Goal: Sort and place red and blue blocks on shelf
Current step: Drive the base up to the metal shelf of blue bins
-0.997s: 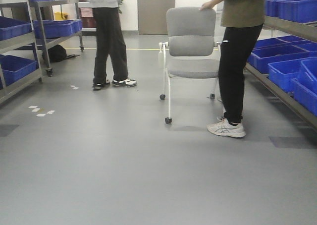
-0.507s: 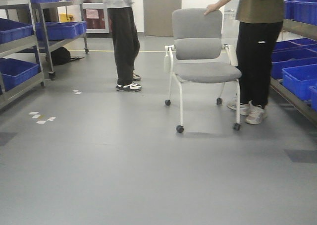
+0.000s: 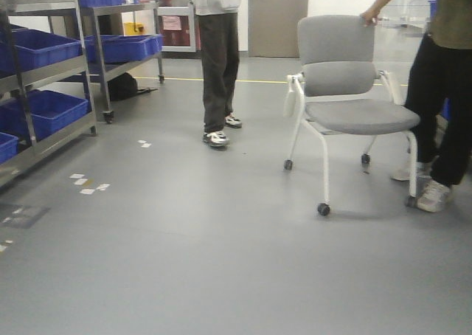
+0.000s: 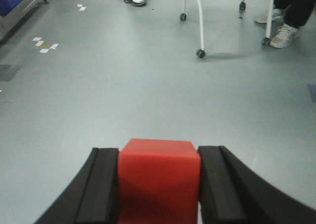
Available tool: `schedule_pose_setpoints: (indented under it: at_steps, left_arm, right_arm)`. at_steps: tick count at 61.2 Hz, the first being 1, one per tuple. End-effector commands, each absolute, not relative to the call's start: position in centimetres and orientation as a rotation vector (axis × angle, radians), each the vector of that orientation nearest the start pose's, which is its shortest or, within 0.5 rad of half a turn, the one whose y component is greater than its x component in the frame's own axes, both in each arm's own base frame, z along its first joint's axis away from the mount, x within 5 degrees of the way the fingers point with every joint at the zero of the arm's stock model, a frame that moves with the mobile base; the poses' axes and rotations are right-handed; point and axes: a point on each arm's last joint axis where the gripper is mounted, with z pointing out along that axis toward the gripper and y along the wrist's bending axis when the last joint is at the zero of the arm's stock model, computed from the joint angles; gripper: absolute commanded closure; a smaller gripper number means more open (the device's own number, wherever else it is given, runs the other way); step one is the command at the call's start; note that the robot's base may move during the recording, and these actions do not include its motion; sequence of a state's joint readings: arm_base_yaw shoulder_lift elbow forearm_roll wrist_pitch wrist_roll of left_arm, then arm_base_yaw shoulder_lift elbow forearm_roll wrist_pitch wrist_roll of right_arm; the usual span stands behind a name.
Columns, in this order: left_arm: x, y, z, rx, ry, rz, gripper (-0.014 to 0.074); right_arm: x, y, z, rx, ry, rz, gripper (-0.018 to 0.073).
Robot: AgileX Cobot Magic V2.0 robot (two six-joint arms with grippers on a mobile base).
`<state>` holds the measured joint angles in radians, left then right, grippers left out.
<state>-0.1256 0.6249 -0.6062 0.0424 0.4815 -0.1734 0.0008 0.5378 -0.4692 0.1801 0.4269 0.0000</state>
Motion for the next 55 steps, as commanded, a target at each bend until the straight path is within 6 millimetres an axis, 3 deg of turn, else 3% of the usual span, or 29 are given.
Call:
schedule_pose_setpoints:
  at_steps: [1,55]
  left_arm:
    - [12.69,-1.5,33.88,-0.025,1.876,-0.172,0.0461]
    - [12.69,-1.5,33.88,-0.025,1.876,-0.172,0.0461]
  right_arm:
    - [11.36,0.54,30.83,0.115,1.866,0.172,0.0501]
    - [11.35,0.54,30.82,0.115,1.867,0.172,0.0501]
